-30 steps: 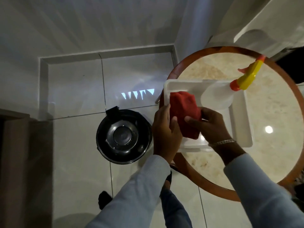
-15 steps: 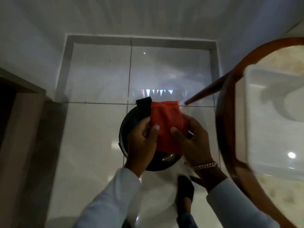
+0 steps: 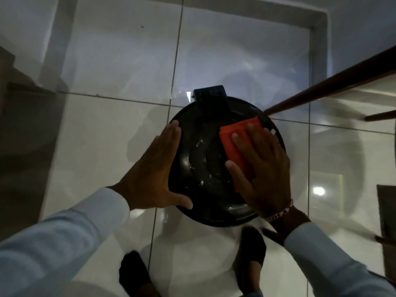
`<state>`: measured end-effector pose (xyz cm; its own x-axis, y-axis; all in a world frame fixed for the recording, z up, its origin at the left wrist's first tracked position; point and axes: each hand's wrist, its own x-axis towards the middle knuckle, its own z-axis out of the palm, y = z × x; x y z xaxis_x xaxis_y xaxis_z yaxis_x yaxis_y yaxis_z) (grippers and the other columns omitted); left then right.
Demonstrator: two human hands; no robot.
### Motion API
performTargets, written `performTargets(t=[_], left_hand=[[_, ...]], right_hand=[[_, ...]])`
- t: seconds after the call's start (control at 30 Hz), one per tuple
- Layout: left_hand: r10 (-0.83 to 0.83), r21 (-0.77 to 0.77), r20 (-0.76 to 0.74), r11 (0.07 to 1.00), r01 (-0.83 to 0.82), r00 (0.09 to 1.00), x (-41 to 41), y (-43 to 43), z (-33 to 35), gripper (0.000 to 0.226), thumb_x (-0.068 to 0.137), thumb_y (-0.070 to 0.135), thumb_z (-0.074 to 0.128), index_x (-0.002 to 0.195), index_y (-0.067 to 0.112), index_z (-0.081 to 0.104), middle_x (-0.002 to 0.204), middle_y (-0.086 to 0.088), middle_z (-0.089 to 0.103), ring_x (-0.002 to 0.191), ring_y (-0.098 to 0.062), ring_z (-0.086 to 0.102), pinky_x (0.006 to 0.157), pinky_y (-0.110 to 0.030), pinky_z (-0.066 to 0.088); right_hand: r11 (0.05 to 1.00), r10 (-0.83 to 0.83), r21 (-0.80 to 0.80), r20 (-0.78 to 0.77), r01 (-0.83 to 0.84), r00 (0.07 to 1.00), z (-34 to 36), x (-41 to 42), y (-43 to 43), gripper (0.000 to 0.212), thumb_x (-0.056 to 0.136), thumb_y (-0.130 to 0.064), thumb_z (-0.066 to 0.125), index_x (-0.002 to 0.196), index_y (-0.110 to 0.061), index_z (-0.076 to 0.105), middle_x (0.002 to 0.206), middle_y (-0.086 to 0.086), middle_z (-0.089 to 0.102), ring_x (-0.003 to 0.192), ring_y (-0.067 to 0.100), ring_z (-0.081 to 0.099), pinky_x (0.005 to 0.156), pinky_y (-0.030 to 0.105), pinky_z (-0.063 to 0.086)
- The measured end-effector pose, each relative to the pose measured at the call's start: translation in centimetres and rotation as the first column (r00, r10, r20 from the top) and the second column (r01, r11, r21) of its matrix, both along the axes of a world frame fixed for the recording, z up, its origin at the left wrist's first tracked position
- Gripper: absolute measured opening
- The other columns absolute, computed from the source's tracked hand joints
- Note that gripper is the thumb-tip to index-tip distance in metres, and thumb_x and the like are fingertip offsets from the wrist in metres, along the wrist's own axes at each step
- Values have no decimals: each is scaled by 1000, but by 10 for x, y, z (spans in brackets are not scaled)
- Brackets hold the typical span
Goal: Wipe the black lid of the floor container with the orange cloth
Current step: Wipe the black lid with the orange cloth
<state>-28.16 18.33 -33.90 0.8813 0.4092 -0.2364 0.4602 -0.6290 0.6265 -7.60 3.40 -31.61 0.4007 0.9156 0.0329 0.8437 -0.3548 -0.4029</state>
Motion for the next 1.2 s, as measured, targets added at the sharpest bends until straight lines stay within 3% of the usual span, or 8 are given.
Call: performTargets(t=[0.23,0.4,0.53,0.67,0.8,0.97,1.1,1.2], left_hand=[[-54,12,1,998,54,999,-6,6,-6,146,50,82,67,149,18,-18,161,2,-23,148,-16,-18,119,-40,3],[-49,2,22,999,49,999,-6,7,-9,149,48,82,70,149,16,-16,162,-2,-18,149,-18,-15,120,-45,9],[-17,-73,81,997,23,997,-5,10,-14,148,46,76,77,150,17,-11,163,-2,-6,150,-18,-5,122,-46,14],[67,-323,114,946,-27,991,-7,7,-19,140,46,62,83,149,28,-5,161,-3,11,149,-20,14,118,-52,25],[8,-141,116,990,8,993,-9,8,-23,144,43,77,73,148,31,-12,163,-5,0,150,-20,0,121,-51,14],[-34,-7,124,999,35,992,-10,11,-27,148,45,84,69,150,20,-14,162,1,-11,149,-13,-14,120,-38,2],[17,-175,201,984,18,979,-9,12,-31,147,43,76,78,148,31,-15,162,1,-2,150,-14,-3,123,-43,11],[-32,-15,159,999,35,987,-12,11,-32,148,45,82,70,149,23,-17,162,0,-11,148,-10,-17,121,-24,-8]], right_hand=[[922,-321,188,-122,339,939,-3,-22,30,45,92,-36,50,129,-11,59,140,16,57,134,34,49,112,56,38],[955,-68,273,-166,112,984,0,-39,40,33,93,-22,53,118,-6,66,129,12,65,127,27,56,106,54,45],[926,33,374,-224,54,974,7,-59,50,26,93,-20,54,114,-10,68,125,0,63,125,8,52,111,40,42],[995,79,57,15,-80,997,-1,-89,43,42,91,-42,56,127,-21,62,142,8,56,139,32,42,112,63,31],[996,77,41,74,-80,994,-6,-82,27,45,90,-45,55,129,-24,59,146,9,52,139,35,40,110,68,27],[990,-123,70,-23,124,992,-4,-72,45,48,92,-43,50,134,-19,56,148,13,48,139,36,40,108,66,32],[978,206,17,70,-208,976,-5,-83,43,44,93,-44,51,133,-25,57,150,8,46,144,32,34,111,64,27],[959,282,21,78,-284,956,-3,-69,14,41,92,-40,52,131,-27,55,146,11,49,139,37,40,105,68,32]])
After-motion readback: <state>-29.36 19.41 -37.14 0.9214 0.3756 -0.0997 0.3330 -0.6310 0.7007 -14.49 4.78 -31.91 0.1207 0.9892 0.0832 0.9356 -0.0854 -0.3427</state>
